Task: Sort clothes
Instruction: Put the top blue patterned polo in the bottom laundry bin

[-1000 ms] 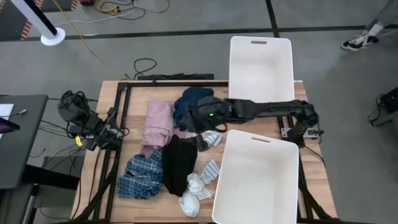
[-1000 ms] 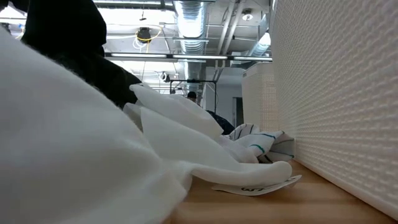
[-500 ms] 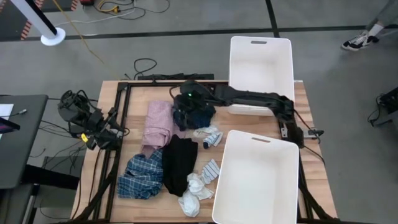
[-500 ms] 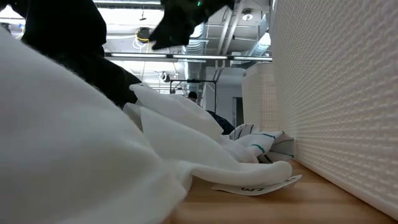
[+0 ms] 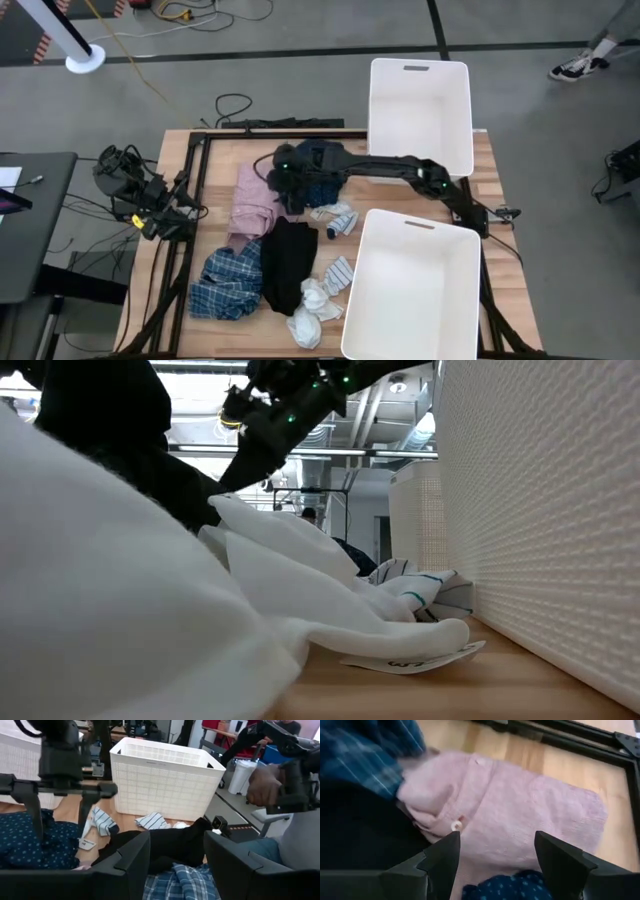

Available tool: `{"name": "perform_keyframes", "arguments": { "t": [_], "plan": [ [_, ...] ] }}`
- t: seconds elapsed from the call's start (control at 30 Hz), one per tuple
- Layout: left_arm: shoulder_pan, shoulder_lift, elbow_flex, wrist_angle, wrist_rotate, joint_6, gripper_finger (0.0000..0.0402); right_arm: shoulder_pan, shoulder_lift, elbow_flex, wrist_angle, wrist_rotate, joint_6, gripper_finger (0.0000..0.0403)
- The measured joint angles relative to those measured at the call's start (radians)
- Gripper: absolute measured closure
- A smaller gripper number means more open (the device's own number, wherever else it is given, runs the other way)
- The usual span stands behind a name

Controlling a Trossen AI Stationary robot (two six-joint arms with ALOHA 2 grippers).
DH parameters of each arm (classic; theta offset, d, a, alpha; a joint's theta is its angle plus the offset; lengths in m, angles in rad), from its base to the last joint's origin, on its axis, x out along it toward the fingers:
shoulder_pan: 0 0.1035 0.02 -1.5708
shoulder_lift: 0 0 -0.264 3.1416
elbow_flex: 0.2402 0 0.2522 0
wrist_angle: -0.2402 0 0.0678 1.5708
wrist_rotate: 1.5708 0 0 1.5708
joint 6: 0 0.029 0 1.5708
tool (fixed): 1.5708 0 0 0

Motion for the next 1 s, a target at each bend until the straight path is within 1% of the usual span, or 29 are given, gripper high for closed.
{"name": "perform_keyframes", "arguments": {
  "t": [0.07, 0.17, 0.3, 0.37, 0.53, 0.7, 0.83, 0.97, 1.0],
  "plan": [
    [0.000, 0.000, 0.000, -0.001, -0.007, -0.001, 0.0222, 0.001, 0.019, 0.030, -0.043, 0.072, -0.017, 0.0127],
    [0.000, 0.000, 0.000, -0.001, -0.011, -0.001, 0.0222, -0.021, 0.023, 0.050, -0.114, 0.129, 0.009, 0.0127],
    [0.000, 0.000, 0.000, -0.001, -0.015, 0.003, 0.0222, -0.056, 0.023, 0.051, -0.154, 0.142, 0.101, 0.0126],
    [0.000, 0.000, -0.001, -0.002, -0.030, 0.013, 0.0222, -0.071, 0.023, 0.051, -0.181, 0.142, 0.119, 0.0122],
    [0.000, 0.000, -0.001, -0.002, -0.038, 0.017, 0.0222, -0.101, 0.023, 0.041, -0.224, 0.148, 0.182, 0.0086],
    [0.000, 0.000, -0.001, -0.002, -0.038, 0.006, 0.0222, -0.133, 0.023, 0.033, -0.248, 0.152, 0.189, 0.0042],
    [0.000, 0.000, -0.001, -0.002, -0.038, 0.001, 0.0222, -0.141, 0.062, 0.032, -0.262, 0.148, 0.207, 0.0016],
    [0.000, 0.001, -0.001, -0.002, -0.038, 0.002, 0.0222, -0.140, 0.143, 0.032, -0.288, 0.147, 0.223, 0.0004],
    [0.000, 0.002, -0.001, -0.001, -0.038, 0.002, 0.0222, -0.138, 0.160, 0.042, -0.303, 0.196, 0.218, 0.0004]
  ]
}}
